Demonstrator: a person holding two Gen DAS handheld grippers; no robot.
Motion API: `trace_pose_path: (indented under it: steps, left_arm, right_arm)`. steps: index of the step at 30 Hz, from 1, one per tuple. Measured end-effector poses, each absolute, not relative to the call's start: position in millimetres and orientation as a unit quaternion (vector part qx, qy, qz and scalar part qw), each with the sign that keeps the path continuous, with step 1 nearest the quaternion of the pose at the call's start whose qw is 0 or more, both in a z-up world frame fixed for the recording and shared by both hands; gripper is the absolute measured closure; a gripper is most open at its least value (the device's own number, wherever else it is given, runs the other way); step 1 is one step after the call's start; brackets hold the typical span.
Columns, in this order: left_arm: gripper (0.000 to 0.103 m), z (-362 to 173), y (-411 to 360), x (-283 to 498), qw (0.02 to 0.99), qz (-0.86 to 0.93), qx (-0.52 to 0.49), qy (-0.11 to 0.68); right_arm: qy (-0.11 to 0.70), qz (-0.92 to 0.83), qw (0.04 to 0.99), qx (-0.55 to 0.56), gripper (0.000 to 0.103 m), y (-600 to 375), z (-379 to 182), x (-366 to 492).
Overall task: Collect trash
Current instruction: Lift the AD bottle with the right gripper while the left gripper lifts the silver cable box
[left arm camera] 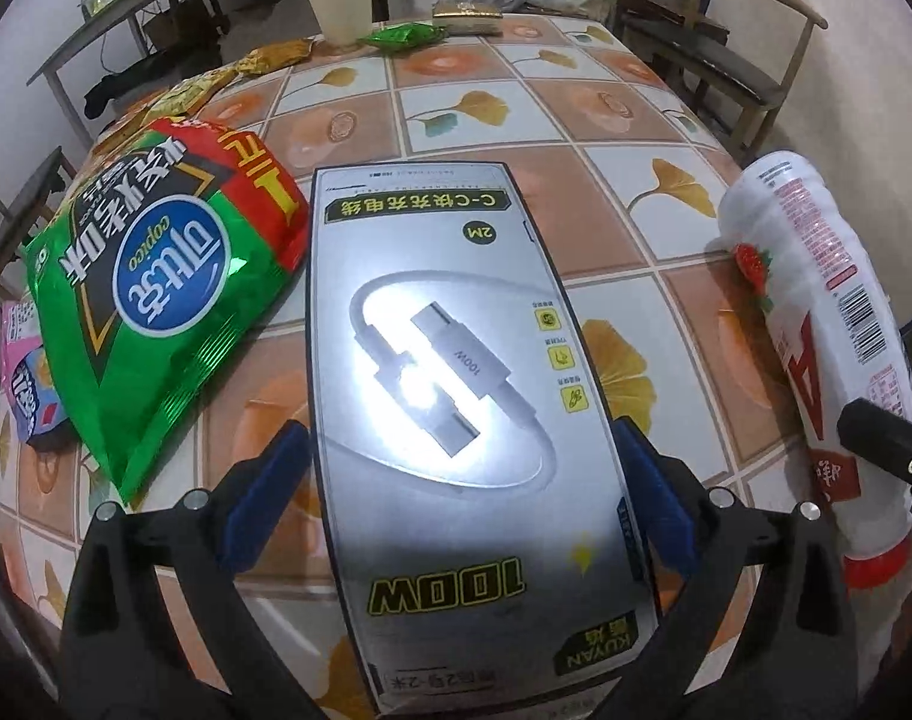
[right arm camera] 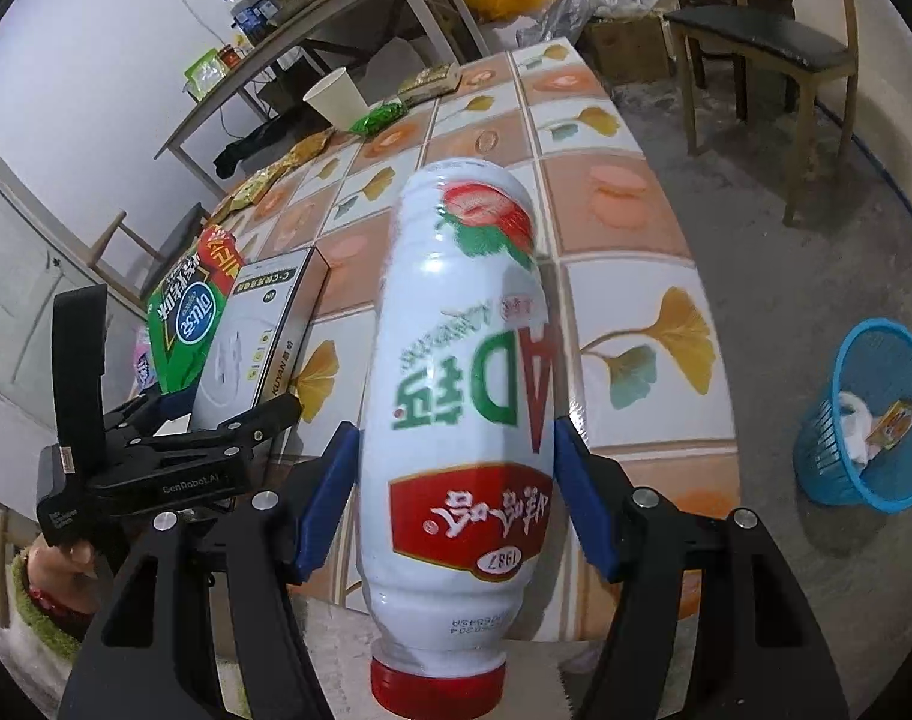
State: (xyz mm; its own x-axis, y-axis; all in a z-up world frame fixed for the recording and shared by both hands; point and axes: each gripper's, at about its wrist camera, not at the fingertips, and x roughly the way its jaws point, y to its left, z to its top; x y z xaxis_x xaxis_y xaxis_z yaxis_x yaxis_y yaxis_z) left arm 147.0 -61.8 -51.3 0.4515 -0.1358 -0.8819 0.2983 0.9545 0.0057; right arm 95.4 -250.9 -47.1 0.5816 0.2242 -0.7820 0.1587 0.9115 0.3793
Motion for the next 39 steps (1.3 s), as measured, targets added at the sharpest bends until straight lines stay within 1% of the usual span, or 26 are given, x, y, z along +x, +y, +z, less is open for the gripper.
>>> trace_pose_path:
  steps: [3, 8, 10, 24, 28, 31, 34, 39]
  left_arm:
    - [0.007, -52, -60, 145, 0.851, -0.131, 0.08, 0.502]
    - [0.007, -51, -59, 141, 0.854, -0.134, 0.082, 0.496]
    - [0.007, -51, -59, 140, 0.856, -0.137, 0.084, 0.492]
    - [0.007, -51, -57, 122, 0.846, -0.212, 0.118, 0.474]
    - [0.007, -50, -59, 115, 0.839, -0.225, 0.125, 0.479]
    - [0.008, -47, -56, 116, 0.836, -0.225, 0.108, 0.489]
    - [0.007, -38, -53, 118, 0.843, -0.221, 0.1, 0.48]
    - [0.008, -30, -59, 123, 0.855, -0.201, 0.12, 0.463]
  right_arm:
    - [0.463, 0.013, 0.863, 0.204, 0.033, -248, -50, 96]
    - [0.464, 0.009, 0.86, 0.213, 0.032, -249, -50, 98]
    - [0.467, 0.005, 0.858, 0.213, 0.03, -248, -49, 98]
    - [0.478, 0.006, 0.859, 0.183, 0.03, -235, -49, 95]
    - [0.47, 0.003, 0.864, 0.182, 0.03, -236, -46, 89]
    - [0.452, -0.001, 0.877, 0.164, 0.03, -234, -37, 84]
    - [0.446, -0.001, 0.882, 0.154, 0.03, -230, -33, 83]
    - [0.438, -0.008, 0.886, 0.152, 0.03, -228, -30, 86]
